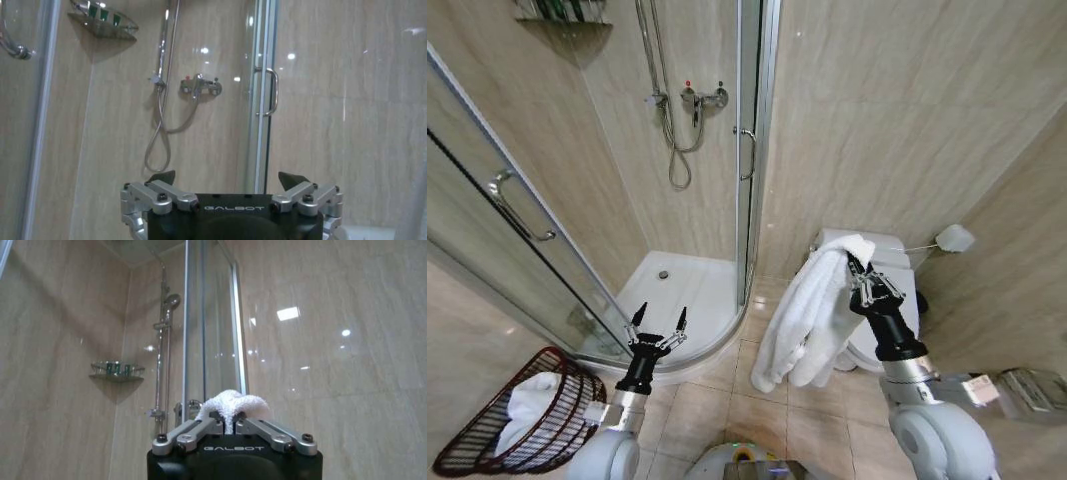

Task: Discard the used towel into the hamper.

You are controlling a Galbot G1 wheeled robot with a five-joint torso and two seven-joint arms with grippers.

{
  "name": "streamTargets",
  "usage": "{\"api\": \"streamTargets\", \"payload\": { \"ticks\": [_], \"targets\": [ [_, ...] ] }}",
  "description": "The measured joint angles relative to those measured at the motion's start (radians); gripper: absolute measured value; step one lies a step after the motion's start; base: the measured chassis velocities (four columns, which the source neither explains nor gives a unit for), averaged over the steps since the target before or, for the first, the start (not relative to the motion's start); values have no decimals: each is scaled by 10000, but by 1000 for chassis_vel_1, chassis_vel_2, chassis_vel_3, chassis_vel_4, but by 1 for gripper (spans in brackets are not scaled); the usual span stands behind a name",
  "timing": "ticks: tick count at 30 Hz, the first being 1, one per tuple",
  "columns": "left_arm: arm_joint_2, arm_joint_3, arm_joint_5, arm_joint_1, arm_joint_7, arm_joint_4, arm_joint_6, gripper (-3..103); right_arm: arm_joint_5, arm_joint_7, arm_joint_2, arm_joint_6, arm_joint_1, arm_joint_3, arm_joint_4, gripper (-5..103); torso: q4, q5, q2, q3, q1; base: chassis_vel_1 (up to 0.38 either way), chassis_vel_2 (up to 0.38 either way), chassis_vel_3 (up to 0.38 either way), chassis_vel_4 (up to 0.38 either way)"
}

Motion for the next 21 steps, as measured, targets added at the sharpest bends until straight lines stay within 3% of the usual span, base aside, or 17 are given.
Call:
{"api": "streamTargets", "payload": {
  "ticks": [21],
  "targets": [
    [0, 0, 0, 0, 0, 0, 0, 100, -32, -70, 1, 13, -46, -57, 1, 4, 0, 0, 1134, 607, 525, 0, 0, 0, 0]
  ]
}}
